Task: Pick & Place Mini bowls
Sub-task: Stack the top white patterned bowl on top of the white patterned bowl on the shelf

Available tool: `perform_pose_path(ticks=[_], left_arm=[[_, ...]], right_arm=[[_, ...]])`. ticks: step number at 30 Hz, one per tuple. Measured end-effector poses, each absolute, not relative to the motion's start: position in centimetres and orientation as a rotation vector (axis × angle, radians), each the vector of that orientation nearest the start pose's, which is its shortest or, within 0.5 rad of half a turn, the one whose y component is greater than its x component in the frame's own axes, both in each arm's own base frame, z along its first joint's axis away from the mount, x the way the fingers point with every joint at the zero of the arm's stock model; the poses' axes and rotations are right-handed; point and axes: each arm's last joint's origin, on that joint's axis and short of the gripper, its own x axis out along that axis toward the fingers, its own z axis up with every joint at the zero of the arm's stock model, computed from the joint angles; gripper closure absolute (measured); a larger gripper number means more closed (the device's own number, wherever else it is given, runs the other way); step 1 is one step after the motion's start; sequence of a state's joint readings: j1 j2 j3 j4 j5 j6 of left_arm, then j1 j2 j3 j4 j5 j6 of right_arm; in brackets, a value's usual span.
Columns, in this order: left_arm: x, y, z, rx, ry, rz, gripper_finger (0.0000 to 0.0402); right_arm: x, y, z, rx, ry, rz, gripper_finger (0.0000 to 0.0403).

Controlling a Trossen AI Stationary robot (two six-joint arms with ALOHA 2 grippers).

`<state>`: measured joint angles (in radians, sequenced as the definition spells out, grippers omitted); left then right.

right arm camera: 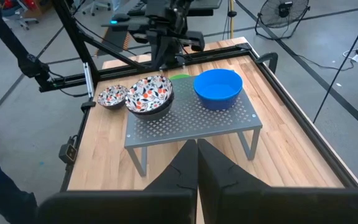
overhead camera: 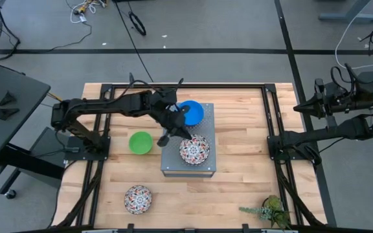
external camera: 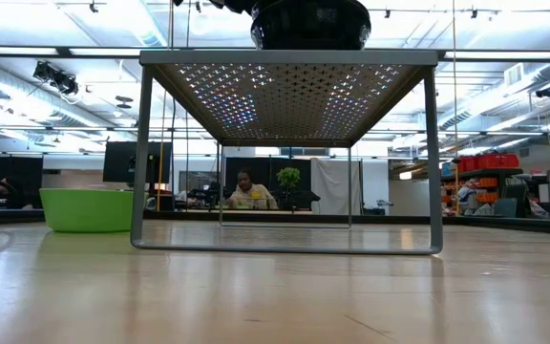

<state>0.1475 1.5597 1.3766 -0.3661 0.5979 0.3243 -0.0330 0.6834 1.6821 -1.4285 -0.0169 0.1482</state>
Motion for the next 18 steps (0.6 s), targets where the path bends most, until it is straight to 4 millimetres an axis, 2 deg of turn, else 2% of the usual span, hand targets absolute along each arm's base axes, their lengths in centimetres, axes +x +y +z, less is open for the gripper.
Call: perform_pose_path(ticks=[18], left_arm=[[33.9, 5.0, 30.3, 0.136, 0.478, -0.568, 0.0401]], right_arm=[[-1.5, 0.1, 46.8, 0.157, 0.428, -0.048, 0.0400]])
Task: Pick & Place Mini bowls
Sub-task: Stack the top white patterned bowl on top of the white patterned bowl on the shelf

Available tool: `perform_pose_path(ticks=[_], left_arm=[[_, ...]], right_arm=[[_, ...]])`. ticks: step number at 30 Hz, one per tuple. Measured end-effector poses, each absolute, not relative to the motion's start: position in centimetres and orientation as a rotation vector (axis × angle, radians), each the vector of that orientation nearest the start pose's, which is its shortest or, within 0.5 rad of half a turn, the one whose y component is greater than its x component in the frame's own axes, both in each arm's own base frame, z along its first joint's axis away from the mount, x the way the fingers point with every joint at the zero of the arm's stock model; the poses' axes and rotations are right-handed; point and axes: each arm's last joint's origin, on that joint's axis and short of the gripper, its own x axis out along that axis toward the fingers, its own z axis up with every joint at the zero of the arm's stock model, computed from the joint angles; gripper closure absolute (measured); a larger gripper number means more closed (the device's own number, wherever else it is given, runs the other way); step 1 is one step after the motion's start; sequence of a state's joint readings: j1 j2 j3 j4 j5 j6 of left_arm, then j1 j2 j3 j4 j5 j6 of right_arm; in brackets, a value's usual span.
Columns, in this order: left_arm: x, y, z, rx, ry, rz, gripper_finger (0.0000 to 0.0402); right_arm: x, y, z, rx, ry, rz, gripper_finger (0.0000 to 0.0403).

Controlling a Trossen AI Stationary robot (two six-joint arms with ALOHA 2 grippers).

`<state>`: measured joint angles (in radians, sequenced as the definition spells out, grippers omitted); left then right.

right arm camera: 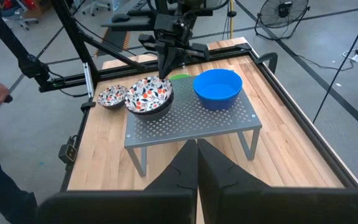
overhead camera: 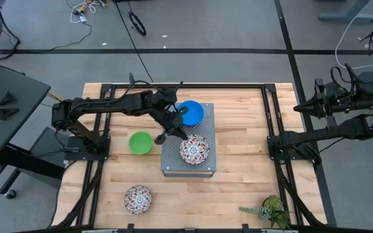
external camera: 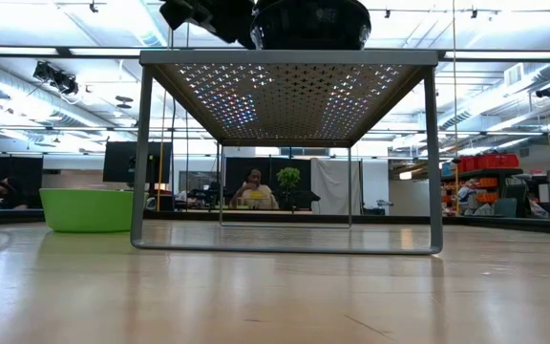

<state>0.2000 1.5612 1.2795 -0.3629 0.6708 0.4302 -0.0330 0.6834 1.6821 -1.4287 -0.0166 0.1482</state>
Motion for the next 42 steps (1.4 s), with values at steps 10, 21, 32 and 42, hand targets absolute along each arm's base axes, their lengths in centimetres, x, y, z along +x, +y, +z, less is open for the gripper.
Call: perform_pose_path(ticks=[10, 21, 32, 42], left_arm=[[33.8, 5.0, 29.8, 0.132, 0.493, -0.567, 0.0402], [34.3, 5.1, 30.8, 0.106, 0.415, -0.556, 0.0402], [34.7, 5.2, 31.3, 0.170, 0.366, -0.560, 0.0402], [34.8, 5.5, 31.3, 0.184, 0.377, -0.503, 0.0402]], right_arm=[[-1.5, 0.1, 46.8, 0.157, 0.428, -0.048, 0.0400], [-1.5, 0.1, 46.8, 0.157, 0.428, -0.048, 0.0400], [-1.5, 0.1, 46.8, 0.157, 0.428, -0.048, 0.0400], [-1.5, 0.1, 46.8, 0.157, 0.428, -0.048, 0.0400]])
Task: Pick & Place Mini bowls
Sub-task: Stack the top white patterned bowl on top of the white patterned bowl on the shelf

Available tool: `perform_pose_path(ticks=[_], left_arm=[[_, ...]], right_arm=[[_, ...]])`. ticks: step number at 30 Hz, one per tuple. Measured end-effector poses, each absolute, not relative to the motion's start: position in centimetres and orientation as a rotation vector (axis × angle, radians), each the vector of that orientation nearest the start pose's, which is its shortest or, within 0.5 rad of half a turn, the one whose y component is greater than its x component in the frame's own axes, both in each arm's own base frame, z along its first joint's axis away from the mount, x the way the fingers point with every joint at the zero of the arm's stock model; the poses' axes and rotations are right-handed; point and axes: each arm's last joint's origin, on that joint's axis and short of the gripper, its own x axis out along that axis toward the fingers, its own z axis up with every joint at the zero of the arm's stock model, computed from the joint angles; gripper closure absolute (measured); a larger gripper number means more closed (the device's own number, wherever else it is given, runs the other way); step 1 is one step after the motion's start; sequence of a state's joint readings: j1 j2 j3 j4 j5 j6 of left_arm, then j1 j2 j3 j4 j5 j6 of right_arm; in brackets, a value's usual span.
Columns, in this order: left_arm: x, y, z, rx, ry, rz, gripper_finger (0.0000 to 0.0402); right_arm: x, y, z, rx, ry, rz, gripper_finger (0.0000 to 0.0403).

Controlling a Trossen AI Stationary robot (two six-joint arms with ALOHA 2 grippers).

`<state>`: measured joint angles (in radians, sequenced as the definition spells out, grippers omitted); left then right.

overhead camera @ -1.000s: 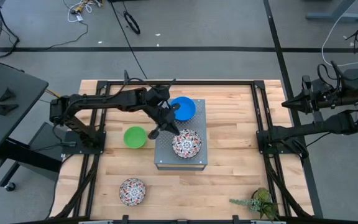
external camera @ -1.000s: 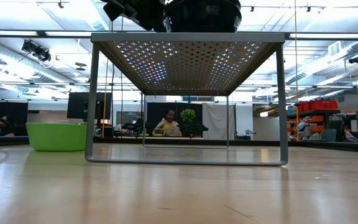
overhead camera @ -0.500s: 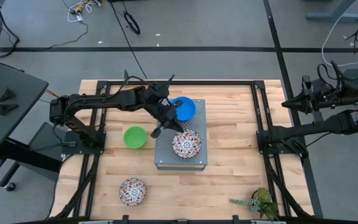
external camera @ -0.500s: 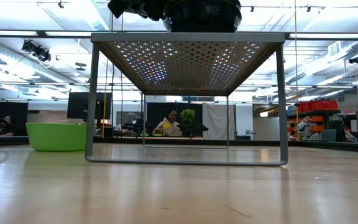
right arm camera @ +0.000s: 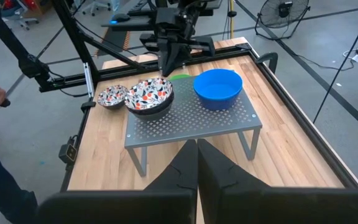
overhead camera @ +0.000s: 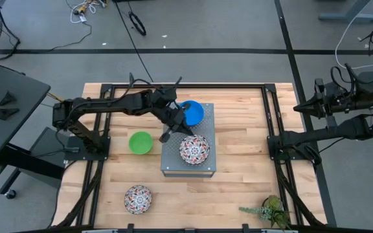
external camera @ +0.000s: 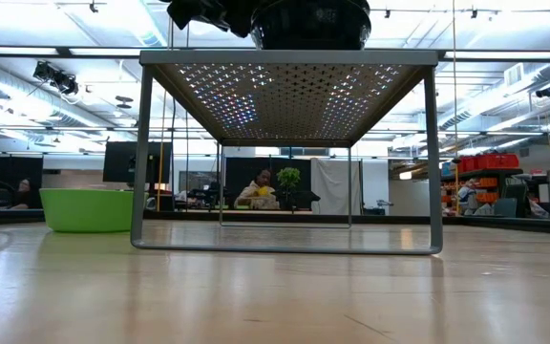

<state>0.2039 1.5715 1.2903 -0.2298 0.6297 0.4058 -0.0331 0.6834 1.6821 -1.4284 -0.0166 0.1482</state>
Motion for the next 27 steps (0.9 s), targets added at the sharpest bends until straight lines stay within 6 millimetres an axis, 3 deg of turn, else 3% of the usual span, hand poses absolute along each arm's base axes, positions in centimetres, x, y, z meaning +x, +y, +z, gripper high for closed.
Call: perform_pose_path(ticks=[10, 18, 27], left_arm=[[35.0, 5.7, 32.7, 0.201, 0.345, -0.468, 0.0402], [35.9, 5.7, 31.6, 0.164, 0.377, -0.473, 0.0402], [35.5, 5.6, 31.4, 0.117, 0.428, -0.485, 0.0402]], right_arm=[[-1.5, 0.1, 46.8, 0.157, 0.427, -0.048, 0.0400], [-1.5, 0.1, 46.8, 0.157, 0.427, -0.048, 0.0400], [-1.5, 0.1, 46.8, 0.157, 0.427, -0.048, 0.0400]])
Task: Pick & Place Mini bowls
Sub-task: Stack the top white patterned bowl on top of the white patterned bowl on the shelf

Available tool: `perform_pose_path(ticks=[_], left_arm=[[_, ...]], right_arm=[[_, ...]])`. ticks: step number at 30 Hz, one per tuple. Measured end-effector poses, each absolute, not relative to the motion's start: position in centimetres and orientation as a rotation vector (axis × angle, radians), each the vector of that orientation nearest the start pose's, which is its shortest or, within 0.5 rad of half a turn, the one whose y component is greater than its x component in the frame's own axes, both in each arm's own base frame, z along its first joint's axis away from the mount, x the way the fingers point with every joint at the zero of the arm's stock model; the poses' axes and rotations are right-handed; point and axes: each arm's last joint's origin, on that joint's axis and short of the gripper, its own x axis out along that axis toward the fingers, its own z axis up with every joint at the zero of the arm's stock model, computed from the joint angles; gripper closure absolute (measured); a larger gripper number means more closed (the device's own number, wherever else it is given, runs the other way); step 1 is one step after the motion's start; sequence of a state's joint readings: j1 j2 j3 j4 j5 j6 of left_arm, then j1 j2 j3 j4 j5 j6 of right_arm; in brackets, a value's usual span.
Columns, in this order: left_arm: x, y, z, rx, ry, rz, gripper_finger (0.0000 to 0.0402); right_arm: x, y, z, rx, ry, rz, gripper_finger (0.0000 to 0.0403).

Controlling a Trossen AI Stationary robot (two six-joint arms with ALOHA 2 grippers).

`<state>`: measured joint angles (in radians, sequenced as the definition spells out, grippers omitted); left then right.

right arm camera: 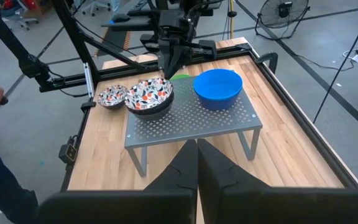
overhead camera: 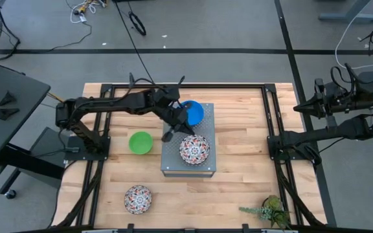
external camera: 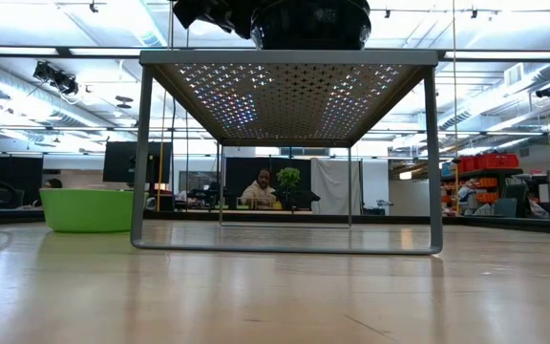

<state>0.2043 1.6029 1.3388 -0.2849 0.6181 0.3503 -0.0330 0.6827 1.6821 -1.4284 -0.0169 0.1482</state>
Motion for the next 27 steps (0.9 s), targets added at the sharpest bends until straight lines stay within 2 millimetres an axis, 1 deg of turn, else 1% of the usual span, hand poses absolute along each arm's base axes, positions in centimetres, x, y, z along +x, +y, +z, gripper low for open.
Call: perform_pose_path(ticks=[7, 9, 13, 17, 20, 27], left_arm=[[33.6, 5.4, 32.8, 0.110, 0.466, -0.449, 0.0402], [33.3, 5.3, 33.3, 0.118, 0.451, -0.442, 0.0402], [33.2, 5.2, 33.6, 0.105, 0.445, -0.438, 0.0402], [32.6, 4.9, 34.1, 0.085, 0.450, -0.434, 0.0402], [32.1, 4.5, 33.9, 0.031, 0.503, -0.429, 0.0402], [29.6, 3.2, 33.8, -0.005, 0.700, -0.381, 0.0402]], right_arm=[[-1.5, 0.1, 46.8, 0.157, 0.428, -0.048, 0.0400], [-1.5, 0.1, 46.8, 0.157, 0.427, -0.048, 0.0400], [-1.5, 0.1, 46.8, 0.157, 0.428, -0.048, 0.0400], [-1.5, 0.1, 46.8, 0.157, 0.428, -0.048, 0.0400], [-1.5, 0.1, 46.8, 0.157, 0.427, -0.048, 0.0400], [-1.5, 0.1, 46.8, 0.157, 0.427, -0.048, 0.0400]])
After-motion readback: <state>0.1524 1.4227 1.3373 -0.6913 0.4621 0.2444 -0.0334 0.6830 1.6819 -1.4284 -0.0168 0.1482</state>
